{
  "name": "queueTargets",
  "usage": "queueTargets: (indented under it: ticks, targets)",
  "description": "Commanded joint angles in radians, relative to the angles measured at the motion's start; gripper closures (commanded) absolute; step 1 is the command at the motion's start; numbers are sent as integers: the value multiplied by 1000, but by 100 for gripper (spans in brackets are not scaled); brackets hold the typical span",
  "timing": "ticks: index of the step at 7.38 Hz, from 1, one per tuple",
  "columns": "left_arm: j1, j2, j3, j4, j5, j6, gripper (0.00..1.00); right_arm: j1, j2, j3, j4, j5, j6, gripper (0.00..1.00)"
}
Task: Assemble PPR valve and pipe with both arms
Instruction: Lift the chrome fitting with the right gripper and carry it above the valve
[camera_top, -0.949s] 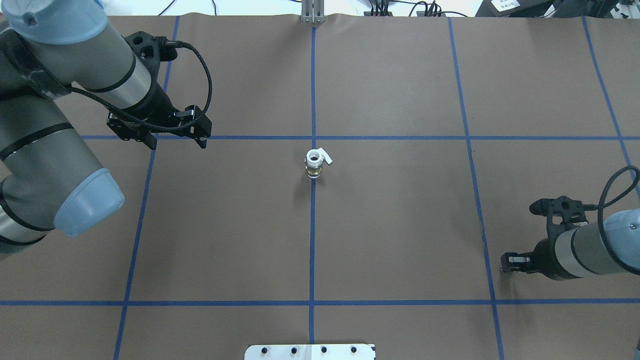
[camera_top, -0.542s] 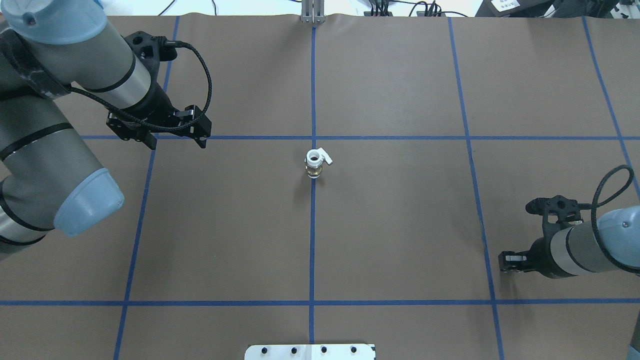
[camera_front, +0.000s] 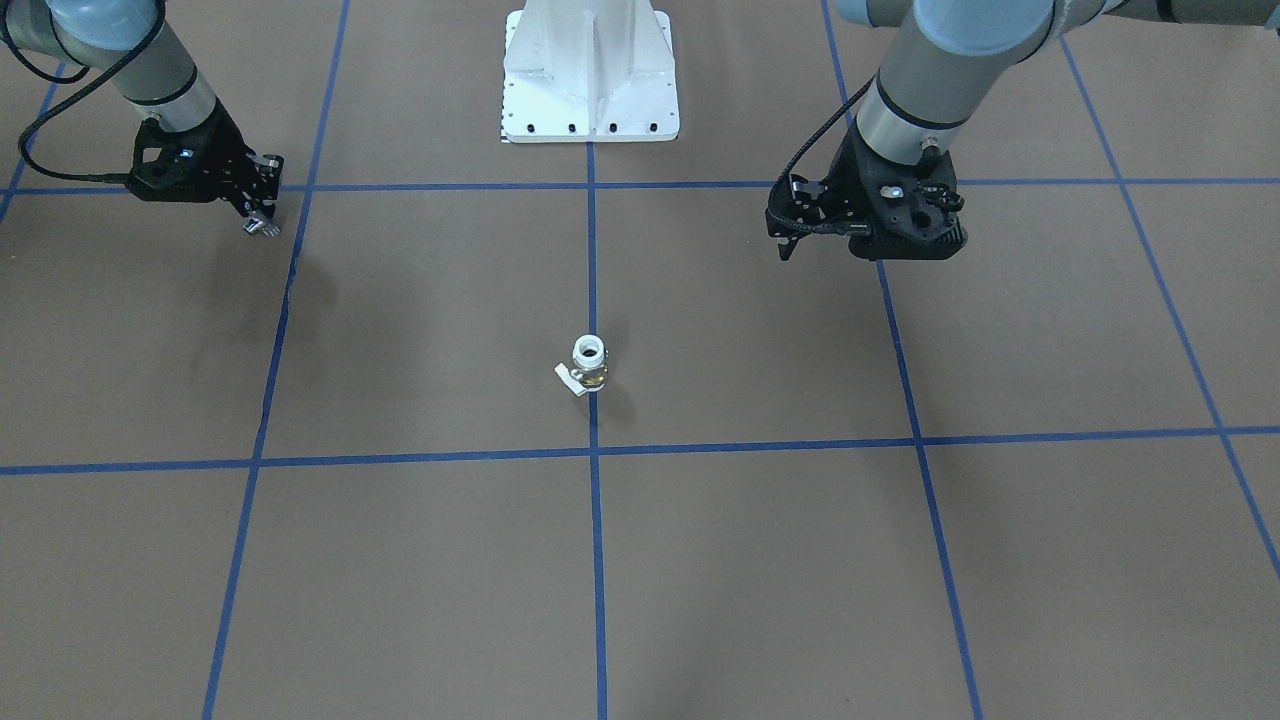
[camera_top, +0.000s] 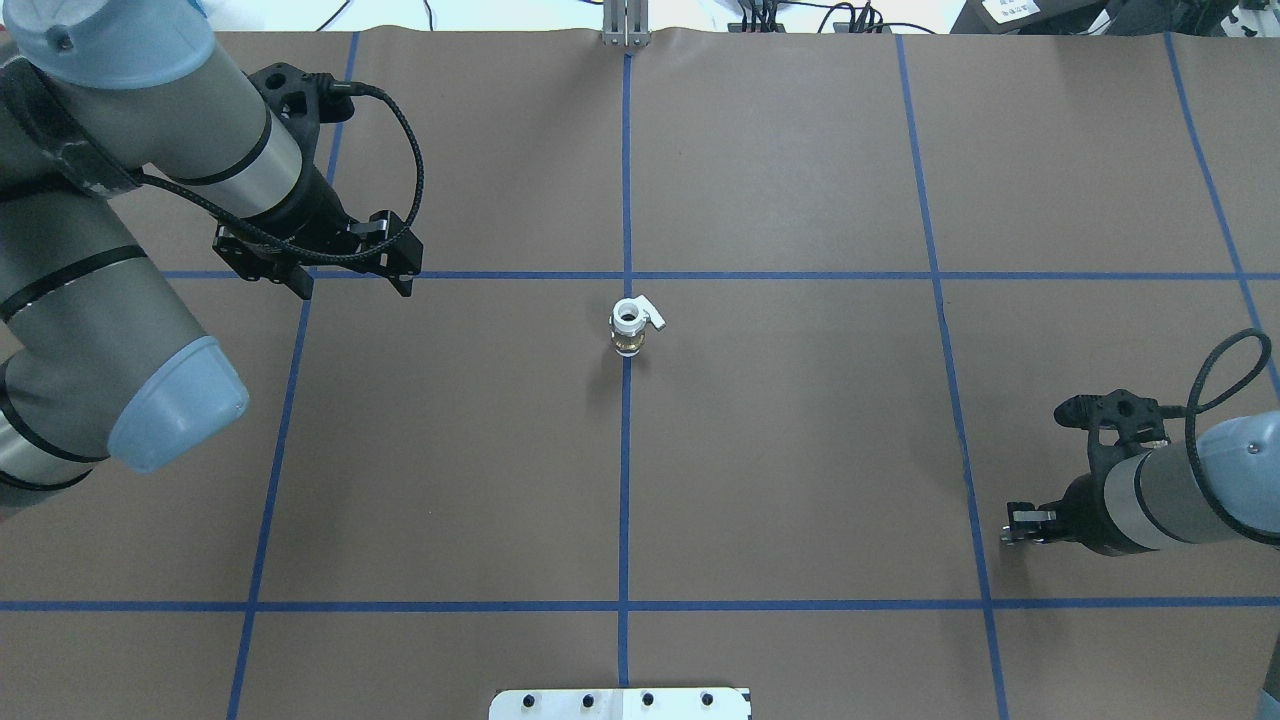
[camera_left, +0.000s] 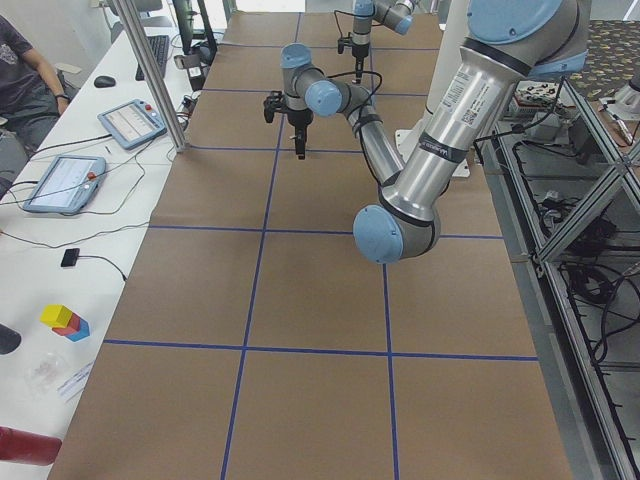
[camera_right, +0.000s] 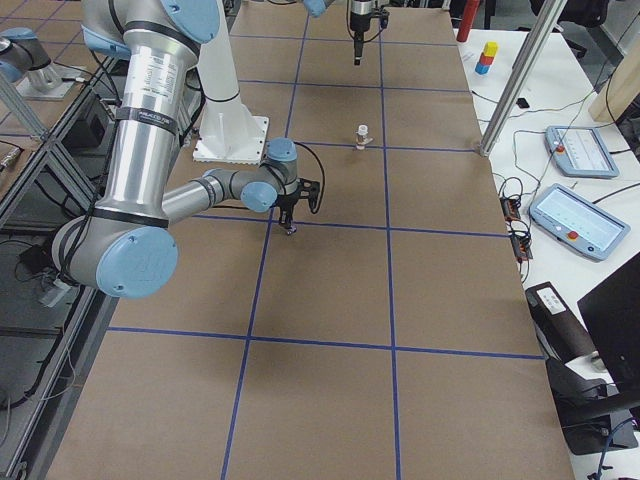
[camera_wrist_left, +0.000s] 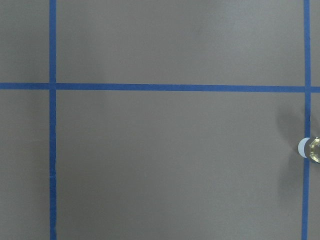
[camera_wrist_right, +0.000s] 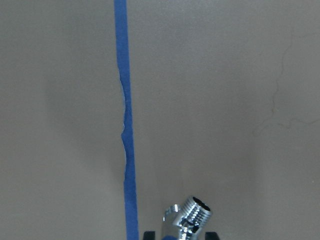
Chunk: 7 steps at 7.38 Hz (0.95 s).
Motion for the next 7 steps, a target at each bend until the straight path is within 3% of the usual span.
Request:
queueTargets:
  ticks: [1, 2, 3, 5, 6, 7]
  targets:
    - [0, -2, -1, 0, 0, 2, 1, 51, 12, 29, -6, 45, 0, 100]
    - [-5, 0, -4, -1, 0, 12, 1, 112, 60, 19, -17, 113, 0, 100]
    - [-10, 3, -3, -2, 0, 41, 1, 145, 167, -7, -93, 119, 1, 100]
    - [-29, 69, -18, -6, -2, 139, 1, 174, 658, -88, -605, 111, 1, 100]
    - [-40, 96, -17, -9, -5, 188, 1, 173, 805, -167, -674, 112, 18, 100]
    - [-62, 118, -11, -14, -5, 260, 1, 171, 887, -226, -670, 116, 54, 100]
